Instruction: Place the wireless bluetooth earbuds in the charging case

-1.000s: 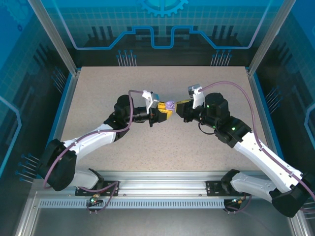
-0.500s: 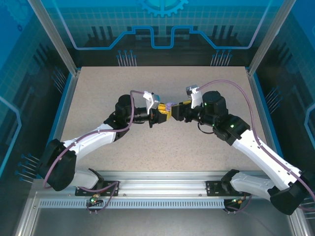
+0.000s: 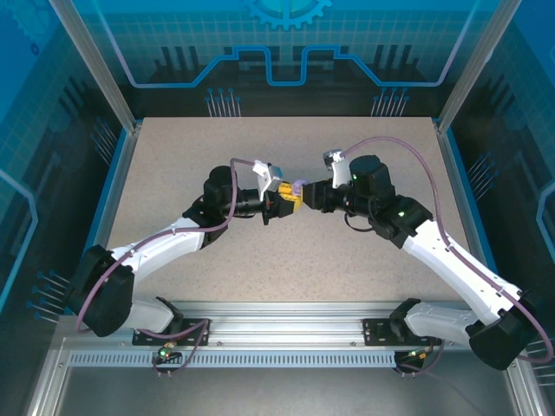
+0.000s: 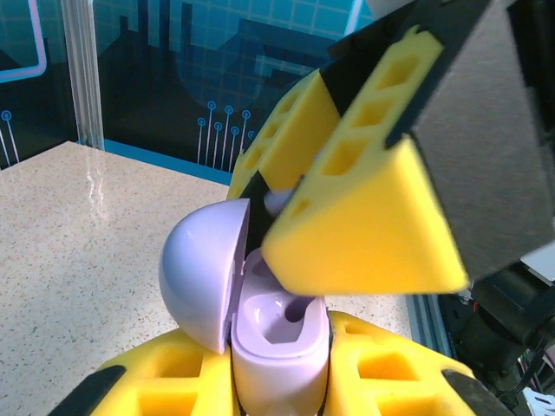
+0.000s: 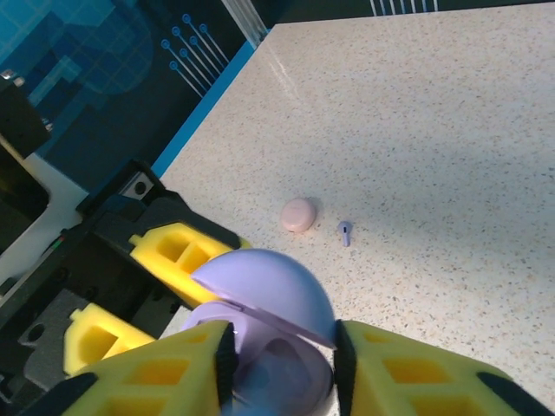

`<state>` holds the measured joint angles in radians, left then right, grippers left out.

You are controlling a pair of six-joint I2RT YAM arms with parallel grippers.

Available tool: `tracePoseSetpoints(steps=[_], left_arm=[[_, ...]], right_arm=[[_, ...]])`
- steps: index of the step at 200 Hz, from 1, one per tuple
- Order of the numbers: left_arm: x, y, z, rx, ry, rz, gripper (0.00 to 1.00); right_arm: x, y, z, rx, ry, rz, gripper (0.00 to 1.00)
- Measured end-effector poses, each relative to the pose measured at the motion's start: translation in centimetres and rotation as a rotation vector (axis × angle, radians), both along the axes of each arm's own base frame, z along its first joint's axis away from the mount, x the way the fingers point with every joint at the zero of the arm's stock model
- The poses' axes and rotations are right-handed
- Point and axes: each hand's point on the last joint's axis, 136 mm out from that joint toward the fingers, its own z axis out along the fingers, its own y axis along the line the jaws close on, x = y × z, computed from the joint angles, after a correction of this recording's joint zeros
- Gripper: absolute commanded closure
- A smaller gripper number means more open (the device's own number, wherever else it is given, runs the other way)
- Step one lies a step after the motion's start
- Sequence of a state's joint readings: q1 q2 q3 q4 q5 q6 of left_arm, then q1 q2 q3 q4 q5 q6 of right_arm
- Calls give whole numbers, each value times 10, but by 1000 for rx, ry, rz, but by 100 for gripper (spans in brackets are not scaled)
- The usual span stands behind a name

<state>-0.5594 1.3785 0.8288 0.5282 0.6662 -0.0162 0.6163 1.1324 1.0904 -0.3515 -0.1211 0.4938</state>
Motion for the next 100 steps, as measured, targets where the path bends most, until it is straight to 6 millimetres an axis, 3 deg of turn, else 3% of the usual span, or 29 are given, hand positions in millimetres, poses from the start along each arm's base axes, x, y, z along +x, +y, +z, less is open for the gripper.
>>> tracePoseSetpoints(steps=[100], left_arm=[[1, 1, -6, 23, 6, 11, 87]], right_arm=[[1, -9, -4, -27, 9, -42, 80]])
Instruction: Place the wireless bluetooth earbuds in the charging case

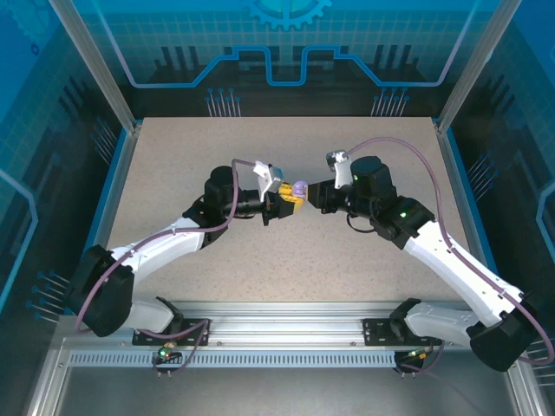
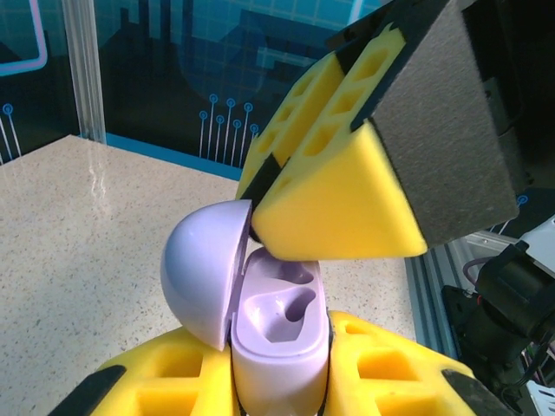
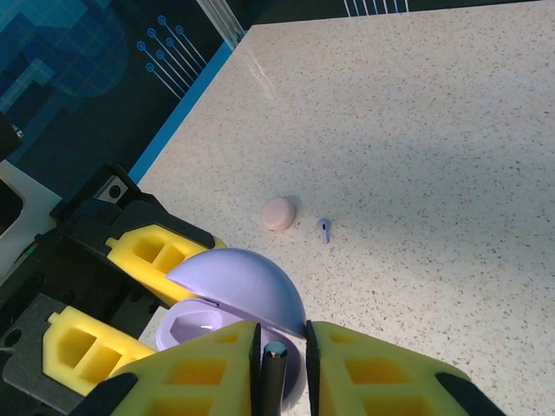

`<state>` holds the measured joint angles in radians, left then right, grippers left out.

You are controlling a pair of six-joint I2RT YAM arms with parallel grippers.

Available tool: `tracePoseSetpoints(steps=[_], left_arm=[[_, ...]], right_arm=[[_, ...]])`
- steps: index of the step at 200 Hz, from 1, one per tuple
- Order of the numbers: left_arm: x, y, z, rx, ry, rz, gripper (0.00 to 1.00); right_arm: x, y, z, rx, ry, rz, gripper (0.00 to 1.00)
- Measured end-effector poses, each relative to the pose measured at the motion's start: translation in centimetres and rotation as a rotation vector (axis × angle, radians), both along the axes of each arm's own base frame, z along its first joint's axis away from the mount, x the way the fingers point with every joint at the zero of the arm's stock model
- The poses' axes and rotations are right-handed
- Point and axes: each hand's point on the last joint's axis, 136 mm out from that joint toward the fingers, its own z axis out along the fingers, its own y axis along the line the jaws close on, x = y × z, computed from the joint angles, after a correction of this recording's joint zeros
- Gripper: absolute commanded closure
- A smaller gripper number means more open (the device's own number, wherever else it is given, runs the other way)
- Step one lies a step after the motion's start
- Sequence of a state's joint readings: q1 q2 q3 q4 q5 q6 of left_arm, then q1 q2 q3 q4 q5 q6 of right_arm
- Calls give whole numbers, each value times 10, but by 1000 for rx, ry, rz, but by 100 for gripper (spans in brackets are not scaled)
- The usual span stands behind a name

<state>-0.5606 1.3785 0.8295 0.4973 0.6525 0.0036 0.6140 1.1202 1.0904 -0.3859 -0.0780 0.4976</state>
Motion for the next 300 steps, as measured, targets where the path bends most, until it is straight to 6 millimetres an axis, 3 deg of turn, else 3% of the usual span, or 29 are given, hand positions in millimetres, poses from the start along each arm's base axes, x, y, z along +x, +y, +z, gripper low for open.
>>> tracePoseSetpoints(steps=[54, 76, 95, 140, 181, 202, 245, 300], left_arm=[[12, 4, -21, 64, 71, 73, 87], [15, 7, -29, 89, 98, 102, 87], [16, 10, -33, 105, 115, 123, 87], [3, 24, -32, 114, 143, 159, 87], [-8, 36, -23, 99, 169, 197, 87], [-12, 40, -26, 97, 196, 211, 87], [-16, 45, -43, 120, 255, 229, 87], [-17, 47, -48, 128, 264, 235, 87]], right_arm=[[8, -17, -3, -20, 7, -63, 81], [17, -27, -13, -37, 29, -100, 81], [28, -34, -37, -78, 79, -131, 81], [46, -37, -115, -226, 234, -149, 83], [52, -35, -187, -348, 384, -126, 83], [55, -33, -214, -391, 437, -114, 84], [67, -25, -242, -433, 478, -93, 84], [71, -20, -252, -460, 489, -74, 79]])
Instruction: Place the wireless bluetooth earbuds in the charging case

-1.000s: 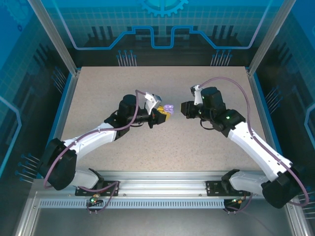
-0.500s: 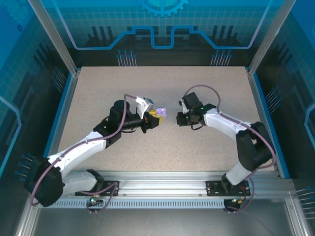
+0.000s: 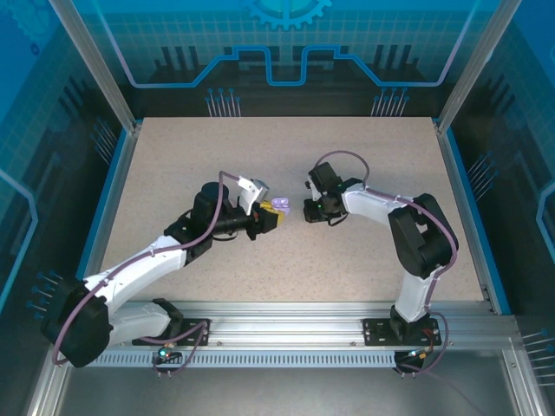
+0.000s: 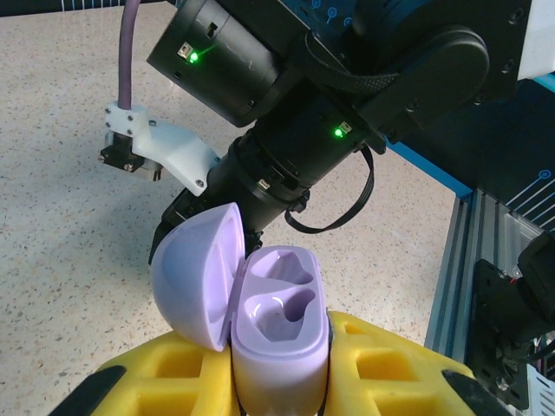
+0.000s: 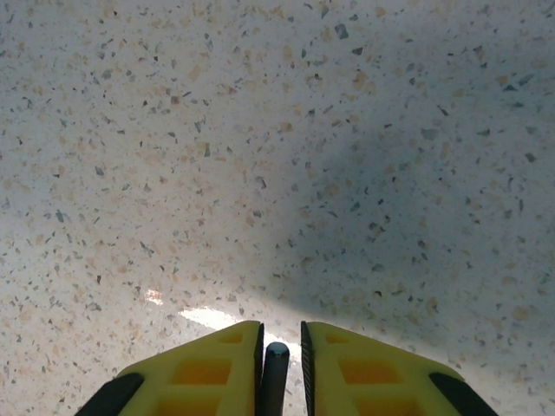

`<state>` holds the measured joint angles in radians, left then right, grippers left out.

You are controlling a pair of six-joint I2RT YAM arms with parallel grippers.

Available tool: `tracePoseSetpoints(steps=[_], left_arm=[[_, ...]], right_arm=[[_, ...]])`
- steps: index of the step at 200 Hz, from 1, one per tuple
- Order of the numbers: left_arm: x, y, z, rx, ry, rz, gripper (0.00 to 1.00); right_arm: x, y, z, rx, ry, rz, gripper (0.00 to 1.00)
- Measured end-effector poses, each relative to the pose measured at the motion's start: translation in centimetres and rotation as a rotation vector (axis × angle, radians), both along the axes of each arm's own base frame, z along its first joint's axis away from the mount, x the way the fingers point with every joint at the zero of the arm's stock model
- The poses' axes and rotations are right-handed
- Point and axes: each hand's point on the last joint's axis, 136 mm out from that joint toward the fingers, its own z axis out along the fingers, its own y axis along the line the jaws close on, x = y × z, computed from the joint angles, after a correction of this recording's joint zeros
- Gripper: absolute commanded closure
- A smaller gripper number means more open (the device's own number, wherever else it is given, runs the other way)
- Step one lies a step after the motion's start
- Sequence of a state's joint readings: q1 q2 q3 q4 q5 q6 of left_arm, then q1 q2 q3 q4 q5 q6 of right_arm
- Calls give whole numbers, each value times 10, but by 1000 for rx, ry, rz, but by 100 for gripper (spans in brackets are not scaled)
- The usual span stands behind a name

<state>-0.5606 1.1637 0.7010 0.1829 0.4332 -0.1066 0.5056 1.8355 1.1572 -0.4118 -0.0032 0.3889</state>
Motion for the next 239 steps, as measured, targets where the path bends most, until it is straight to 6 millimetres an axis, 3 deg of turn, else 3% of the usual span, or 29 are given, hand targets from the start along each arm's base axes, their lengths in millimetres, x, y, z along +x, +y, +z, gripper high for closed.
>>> tracePoseSetpoints(steps=[72, 118, 155, 179, 239], left_arm=[[-1, 1, 1, -1, -4, 4, 87], [-2, 3, 1, 0, -7, 10, 87], [-2, 4, 0, 4, 0, 10, 87], [-3, 4, -1, 7, 4, 10, 87], [-3, 4, -2, 8, 6, 10, 87]], right_arm=[[-3, -5, -8, -53, 17, 20, 59], [-5, -10, -5, -79, 20, 24, 58], [-10, -7, 21, -54, -14, 50, 64], [-19, 3, 35, -9, -20, 83, 73], [-46, 12, 19, -1, 67, 143, 82]])
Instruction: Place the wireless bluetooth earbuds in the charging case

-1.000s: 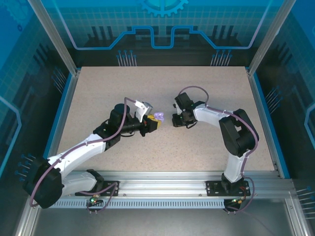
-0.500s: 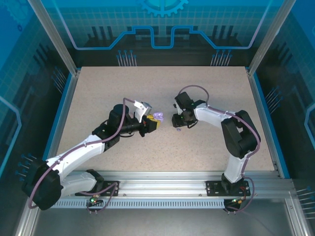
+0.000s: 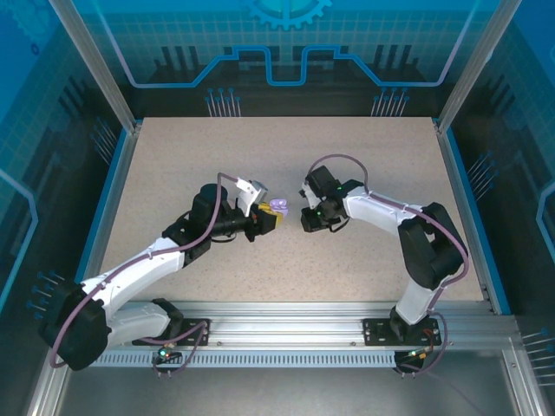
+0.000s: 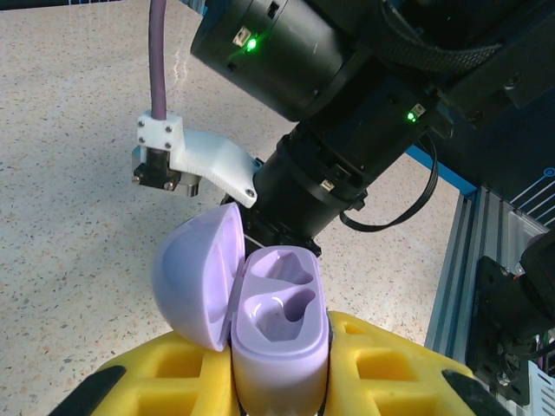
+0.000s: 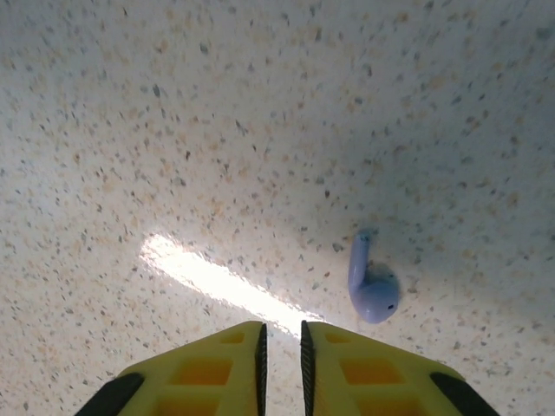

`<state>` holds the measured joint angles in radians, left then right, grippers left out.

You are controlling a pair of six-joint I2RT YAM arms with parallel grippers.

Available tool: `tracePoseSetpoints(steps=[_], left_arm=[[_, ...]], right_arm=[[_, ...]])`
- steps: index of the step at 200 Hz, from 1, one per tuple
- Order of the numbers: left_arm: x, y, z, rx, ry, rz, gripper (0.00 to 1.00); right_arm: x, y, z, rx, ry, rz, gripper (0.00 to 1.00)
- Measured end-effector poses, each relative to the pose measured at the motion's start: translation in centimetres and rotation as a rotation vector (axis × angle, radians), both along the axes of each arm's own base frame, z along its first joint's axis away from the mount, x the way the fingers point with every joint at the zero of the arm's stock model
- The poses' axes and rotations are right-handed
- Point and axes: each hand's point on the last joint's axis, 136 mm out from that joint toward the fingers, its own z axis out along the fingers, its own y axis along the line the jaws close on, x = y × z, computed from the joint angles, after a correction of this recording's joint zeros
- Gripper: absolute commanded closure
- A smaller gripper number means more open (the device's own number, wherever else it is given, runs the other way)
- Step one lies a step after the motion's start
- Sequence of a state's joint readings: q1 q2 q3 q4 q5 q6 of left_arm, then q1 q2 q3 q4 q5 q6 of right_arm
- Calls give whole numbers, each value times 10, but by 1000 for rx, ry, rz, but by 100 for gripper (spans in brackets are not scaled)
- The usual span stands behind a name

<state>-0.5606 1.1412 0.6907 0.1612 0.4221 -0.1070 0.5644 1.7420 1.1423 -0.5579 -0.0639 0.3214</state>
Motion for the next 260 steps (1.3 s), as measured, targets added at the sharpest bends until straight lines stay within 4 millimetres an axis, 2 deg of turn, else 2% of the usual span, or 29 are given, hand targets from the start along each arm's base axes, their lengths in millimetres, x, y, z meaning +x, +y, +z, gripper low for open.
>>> tracePoseSetpoints(steps=[52, 86, 218, 260], left_arm=[[0, 0, 0, 0, 0, 0, 87], [0, 0, 0, 0, 0, 0, 87], [-1, 2, -6, 19, 24, 7, 87], [-1, 2, -7, 21, 26, 7, 87]], right_arm=[[-6, -9, -26, -64, 68, -20, 83], [-6, -16, -36, -117, 85, -37, 84], [29, -33, -36, -294, 21, -108, 85], [38, -33, -30, -311, -4, -104, 82]])
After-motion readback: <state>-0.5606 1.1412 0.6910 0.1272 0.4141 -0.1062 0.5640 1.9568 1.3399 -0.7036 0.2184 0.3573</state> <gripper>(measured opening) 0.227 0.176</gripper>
